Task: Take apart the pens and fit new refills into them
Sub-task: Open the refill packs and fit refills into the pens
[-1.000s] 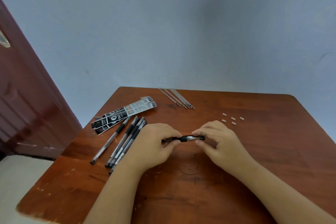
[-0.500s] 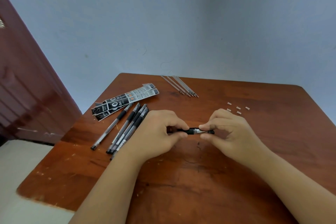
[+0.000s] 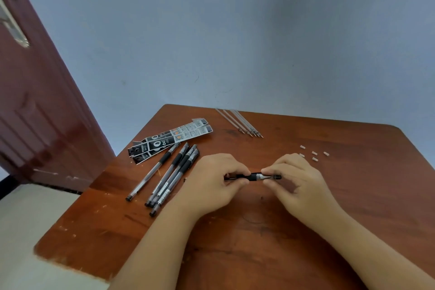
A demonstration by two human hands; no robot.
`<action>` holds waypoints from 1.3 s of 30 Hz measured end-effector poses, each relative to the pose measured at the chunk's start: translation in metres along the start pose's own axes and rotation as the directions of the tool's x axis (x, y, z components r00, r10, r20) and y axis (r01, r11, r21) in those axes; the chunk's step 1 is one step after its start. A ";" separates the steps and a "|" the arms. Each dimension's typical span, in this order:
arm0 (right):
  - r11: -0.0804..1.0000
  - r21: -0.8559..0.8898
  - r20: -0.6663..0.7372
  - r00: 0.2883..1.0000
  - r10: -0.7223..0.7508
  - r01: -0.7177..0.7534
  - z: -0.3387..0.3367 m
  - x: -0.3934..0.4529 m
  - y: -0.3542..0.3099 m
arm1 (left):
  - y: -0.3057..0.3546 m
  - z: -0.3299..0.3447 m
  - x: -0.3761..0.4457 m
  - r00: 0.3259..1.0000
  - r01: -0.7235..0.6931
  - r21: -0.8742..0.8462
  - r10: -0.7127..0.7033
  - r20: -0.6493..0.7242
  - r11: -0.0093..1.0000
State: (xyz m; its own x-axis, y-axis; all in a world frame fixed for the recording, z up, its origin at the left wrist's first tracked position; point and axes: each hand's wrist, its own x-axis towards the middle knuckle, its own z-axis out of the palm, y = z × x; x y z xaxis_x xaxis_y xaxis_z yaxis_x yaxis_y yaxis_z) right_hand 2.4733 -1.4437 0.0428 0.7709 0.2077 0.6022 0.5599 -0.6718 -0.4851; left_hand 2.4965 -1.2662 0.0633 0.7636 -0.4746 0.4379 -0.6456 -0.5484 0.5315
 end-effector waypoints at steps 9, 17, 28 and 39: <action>0.998 -0.040 0.013 0.999 0.044 -0.043 0.003 0.001 0.000 | 0.001 0.004 0.003 0.995 0.070 0.176 -0.081 0.054 0.982; 0.960 -0.147 0.254 0.929 0.270 -0.239 -0.001 0.004 0.006 | 0.004 0.000 -0.001 0.959 0.269 0.442 -0.281 -0.038 0.856; 0.873 -0.460 0.449 0.807 0.384 -0.160 0.003 0.001 0.001 | 0.010 -0.006 -0.013 0.790 0.545 0.651 -0.583 -0.189 0.528; 0.890 -0.421 0.452 0.811 0.372 -0.174 0.000 0.001 -0.001 | 0.007 0.001 -0.012 0.763 0.560 0.687 -0.611 -0.210 0.463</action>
State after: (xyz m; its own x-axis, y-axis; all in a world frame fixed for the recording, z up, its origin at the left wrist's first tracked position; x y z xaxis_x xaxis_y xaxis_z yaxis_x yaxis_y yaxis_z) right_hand 2.4733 -1.4433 0.0437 0.9706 0.2396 0.0216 0.2365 -0.9336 -0.2693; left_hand 2.4828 -1.2651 0.0607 0.9798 0.1179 0.1617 0.1206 -0.9927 -0.0069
